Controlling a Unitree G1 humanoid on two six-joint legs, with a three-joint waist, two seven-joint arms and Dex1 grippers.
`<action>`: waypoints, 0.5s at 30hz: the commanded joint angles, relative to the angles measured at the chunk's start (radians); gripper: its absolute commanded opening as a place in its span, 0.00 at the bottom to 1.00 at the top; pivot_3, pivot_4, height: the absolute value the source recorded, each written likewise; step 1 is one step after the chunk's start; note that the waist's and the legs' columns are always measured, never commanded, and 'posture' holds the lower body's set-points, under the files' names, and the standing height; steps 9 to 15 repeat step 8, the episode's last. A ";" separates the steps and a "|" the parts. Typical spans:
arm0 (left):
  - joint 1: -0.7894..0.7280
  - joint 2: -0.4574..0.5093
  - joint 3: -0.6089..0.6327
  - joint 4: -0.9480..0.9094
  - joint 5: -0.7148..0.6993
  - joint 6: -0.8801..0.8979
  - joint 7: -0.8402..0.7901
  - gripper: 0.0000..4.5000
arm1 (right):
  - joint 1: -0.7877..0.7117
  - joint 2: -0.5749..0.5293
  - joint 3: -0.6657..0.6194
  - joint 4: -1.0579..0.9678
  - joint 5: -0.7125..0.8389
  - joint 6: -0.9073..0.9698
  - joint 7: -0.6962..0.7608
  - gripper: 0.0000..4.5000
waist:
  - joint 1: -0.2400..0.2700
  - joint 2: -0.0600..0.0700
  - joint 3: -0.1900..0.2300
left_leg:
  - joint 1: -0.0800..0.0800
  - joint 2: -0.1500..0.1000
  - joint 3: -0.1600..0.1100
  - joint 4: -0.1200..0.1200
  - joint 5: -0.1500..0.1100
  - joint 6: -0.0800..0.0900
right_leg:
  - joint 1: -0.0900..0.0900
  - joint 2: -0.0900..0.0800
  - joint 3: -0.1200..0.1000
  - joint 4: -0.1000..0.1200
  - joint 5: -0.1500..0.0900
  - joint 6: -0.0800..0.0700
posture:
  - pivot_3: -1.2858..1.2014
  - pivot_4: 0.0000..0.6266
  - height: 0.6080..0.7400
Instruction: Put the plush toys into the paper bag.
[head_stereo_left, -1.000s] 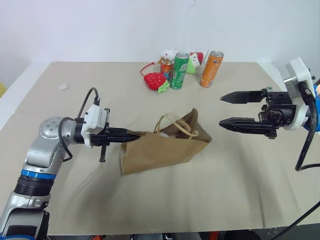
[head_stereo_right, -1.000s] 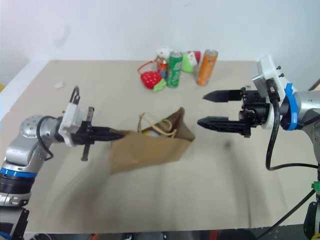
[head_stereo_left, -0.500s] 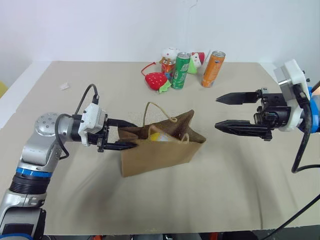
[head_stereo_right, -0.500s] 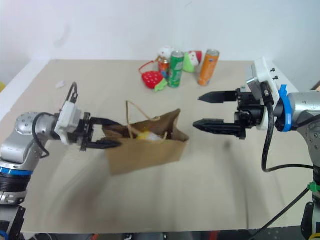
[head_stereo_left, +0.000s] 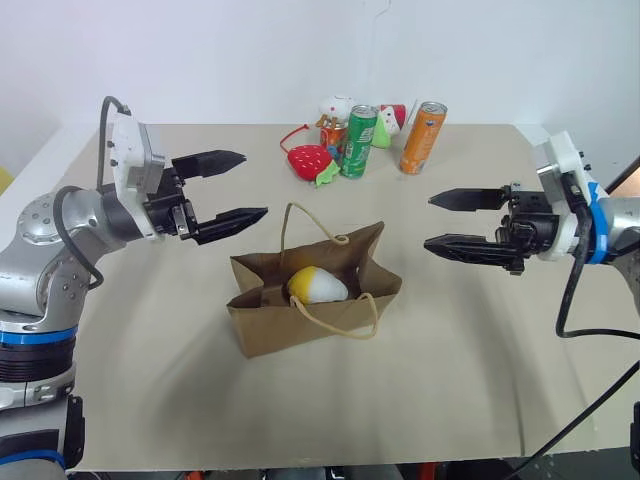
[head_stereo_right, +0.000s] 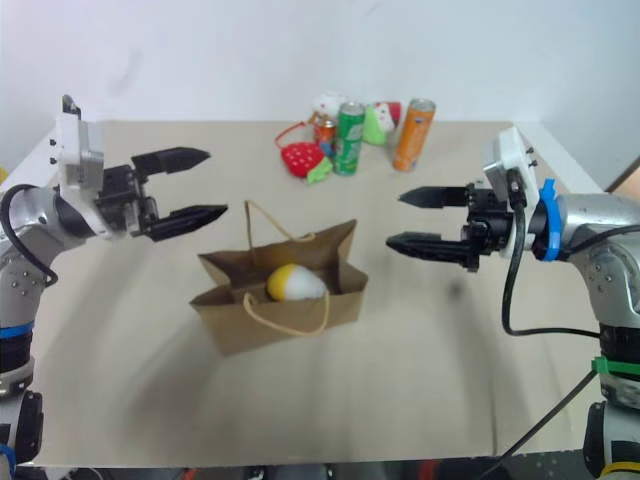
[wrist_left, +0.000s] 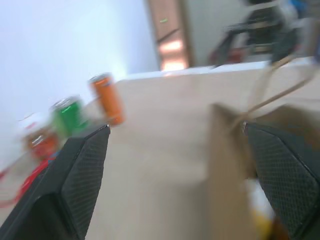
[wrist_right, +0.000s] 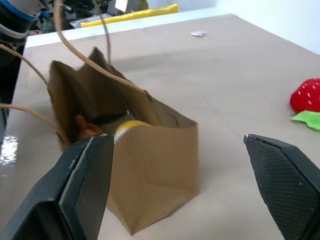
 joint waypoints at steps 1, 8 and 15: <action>0.027 0.018 0.016 0.051 0.078 -0.087 0.009 0.97 | -0.040 0.030 -0.004 0.031 -0.015 -0.048 0.009 1.00 | 0.000 0.000 0.000 | 0.000 0.000 0.000 0.000 0.000 0.000 | 0.000 0.000 0.000 0.000 0.000 0.000 | 0.52 0.24 1.00; 0.093 0.026 0.007 0.123 0.196 -0.143 0.059 0.97 | -0.069 0.047 -0.011 0.155 -0.084 -0.140 0.024 1.00 | 0.001 0.000 0.000 | -0.001 -0.001 0.000 0.000 0.000 0.000 | 0.000 -0.002 0.000 0.000 0.000 0.000 | 0.52 0.24 1.00; 0.093 0.026 0.007 0.123 0.196 -0.143 0.059 0.97 | -0.069 0.047 -0.011 0.155 -0.084 -0.140 0.024 1.00 | 0.001 0.000 0.000 | -0.001 -0.001 0.000 0.000 0.000 0.000 | 0.000 -0.002 0.000 0.000 0.000 0.000 | 0.52 0.24 1.00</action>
